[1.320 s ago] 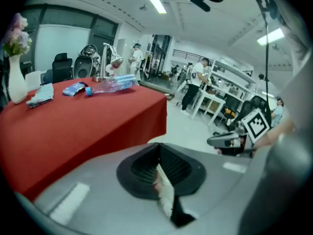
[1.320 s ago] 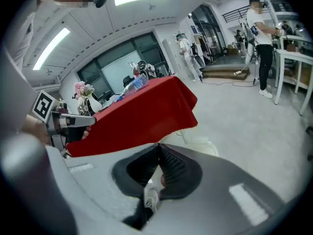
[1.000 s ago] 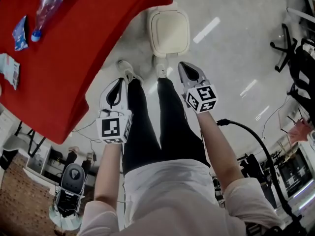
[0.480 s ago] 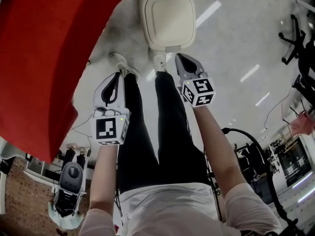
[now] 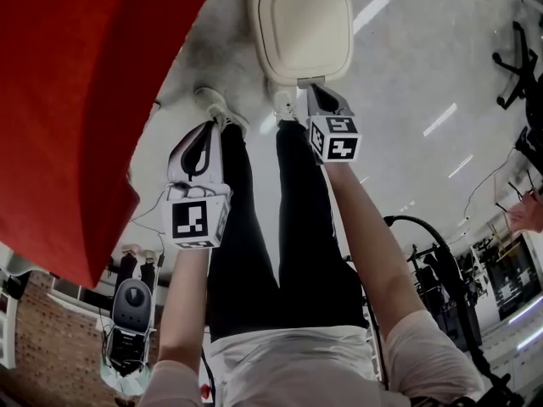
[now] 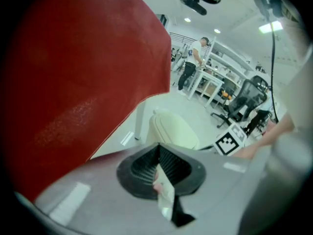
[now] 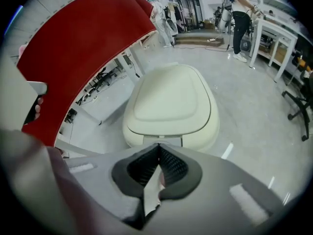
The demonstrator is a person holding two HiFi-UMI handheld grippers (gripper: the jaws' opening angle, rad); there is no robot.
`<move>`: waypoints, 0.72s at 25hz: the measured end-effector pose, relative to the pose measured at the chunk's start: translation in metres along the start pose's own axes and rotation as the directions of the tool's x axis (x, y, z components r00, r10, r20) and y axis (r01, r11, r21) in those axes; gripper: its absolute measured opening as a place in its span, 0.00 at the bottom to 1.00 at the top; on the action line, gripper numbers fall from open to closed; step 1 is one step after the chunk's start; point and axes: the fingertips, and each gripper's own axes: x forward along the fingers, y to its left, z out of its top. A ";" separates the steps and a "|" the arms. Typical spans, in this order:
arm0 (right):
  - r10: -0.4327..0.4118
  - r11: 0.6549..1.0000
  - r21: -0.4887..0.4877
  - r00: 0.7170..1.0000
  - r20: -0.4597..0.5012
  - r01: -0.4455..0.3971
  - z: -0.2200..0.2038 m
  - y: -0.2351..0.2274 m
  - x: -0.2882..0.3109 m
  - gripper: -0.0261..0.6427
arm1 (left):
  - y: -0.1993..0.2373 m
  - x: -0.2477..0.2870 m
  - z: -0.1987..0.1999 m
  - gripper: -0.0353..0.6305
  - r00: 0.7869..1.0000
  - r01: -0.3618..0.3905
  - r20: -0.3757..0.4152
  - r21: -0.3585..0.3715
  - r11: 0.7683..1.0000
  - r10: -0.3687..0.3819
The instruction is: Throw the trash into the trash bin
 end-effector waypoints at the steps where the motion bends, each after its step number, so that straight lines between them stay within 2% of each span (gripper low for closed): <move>1: -0.010 1.000 0.001 1.000 -0.004 0.010 0.000 0.002 0.000 0.04 | 0.001 -0.002 -0.001 0.06 1.000 0.001 -0.003 0.001 1.000 -0.001; 5: -0.042 0.999 -0.019 0.999 -0.022 0.042 0.003 0.004 0.002 0.04 | 0.004 -0.004 0.003 0.06 1.000 0.014 -0.002 0.016 1.000 -0.014; 10: -0.032 1.000 -0.001 0.999 -0.014 0.032 0.006 -0.007 -0.006 0.04 | -0.007 -0.007 0.008 0.06 1.000 0.017 0.008 0.028 0.999 -0.017; 18: -0.012 0.998 -0.056 0.999 0.034 0.013 0.053 0.005 -0.054 0.04 | -0.019 -0.034 0.038 0.06 0.999 0.028 0.016 0.053 0.998 -0.029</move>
